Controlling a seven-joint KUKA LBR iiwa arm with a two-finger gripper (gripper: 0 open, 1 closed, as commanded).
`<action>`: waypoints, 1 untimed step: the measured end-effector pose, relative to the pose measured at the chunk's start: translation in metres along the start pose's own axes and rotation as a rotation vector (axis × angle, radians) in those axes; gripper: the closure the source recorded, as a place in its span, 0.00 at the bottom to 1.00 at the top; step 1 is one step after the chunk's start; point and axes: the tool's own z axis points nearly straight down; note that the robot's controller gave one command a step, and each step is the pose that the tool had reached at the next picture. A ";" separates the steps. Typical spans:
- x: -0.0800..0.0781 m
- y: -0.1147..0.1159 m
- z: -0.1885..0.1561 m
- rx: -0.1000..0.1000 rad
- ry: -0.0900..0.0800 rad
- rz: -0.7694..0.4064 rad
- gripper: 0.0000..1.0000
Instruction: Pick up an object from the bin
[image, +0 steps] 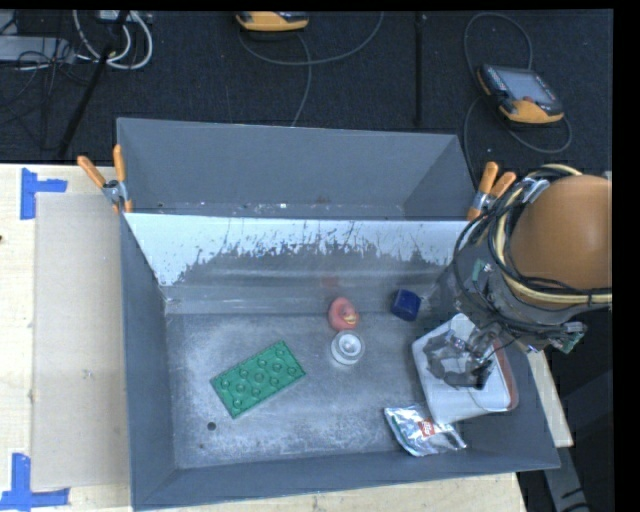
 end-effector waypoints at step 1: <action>-0.019 -0.063 0.041 -0.009 0.003 -0.335 1.00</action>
Offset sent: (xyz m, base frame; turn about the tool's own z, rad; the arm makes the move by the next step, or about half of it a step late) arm 0.0603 -0.0269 -0.0390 -0.3356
